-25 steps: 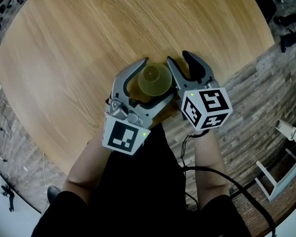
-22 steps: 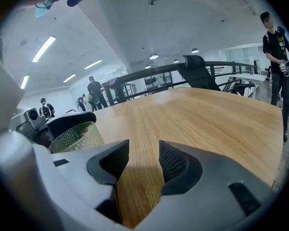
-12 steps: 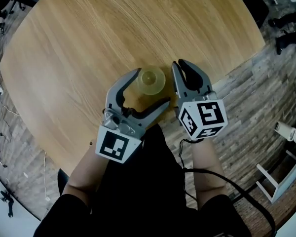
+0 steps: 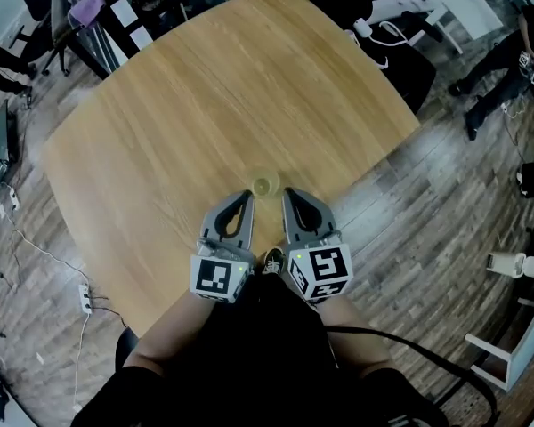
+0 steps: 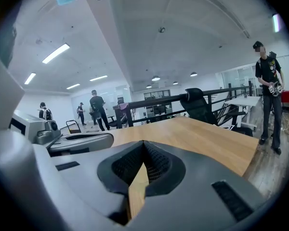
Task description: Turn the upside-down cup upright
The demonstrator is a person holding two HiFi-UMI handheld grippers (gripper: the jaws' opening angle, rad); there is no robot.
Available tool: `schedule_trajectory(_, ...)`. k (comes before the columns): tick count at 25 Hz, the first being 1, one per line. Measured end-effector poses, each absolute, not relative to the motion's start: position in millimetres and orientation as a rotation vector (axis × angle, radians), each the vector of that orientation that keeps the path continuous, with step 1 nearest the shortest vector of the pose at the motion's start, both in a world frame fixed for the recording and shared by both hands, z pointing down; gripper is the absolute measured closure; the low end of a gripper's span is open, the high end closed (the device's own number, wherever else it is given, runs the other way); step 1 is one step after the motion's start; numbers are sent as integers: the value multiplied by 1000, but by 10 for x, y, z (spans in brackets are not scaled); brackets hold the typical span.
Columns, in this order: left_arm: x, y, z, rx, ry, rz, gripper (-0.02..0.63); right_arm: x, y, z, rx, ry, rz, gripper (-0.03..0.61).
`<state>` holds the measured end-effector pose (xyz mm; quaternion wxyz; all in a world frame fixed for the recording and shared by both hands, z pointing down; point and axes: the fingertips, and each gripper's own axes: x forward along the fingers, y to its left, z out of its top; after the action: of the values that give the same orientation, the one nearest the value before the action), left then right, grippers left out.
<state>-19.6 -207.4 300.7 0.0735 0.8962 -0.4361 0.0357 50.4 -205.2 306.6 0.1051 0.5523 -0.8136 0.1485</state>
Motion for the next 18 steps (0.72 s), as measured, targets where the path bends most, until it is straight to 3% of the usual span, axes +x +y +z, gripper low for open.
schedule_trajectory(18,-311,-1437,2054,2704,-1338,116,604,213,-1451,2083,1647,-2451,279,566)
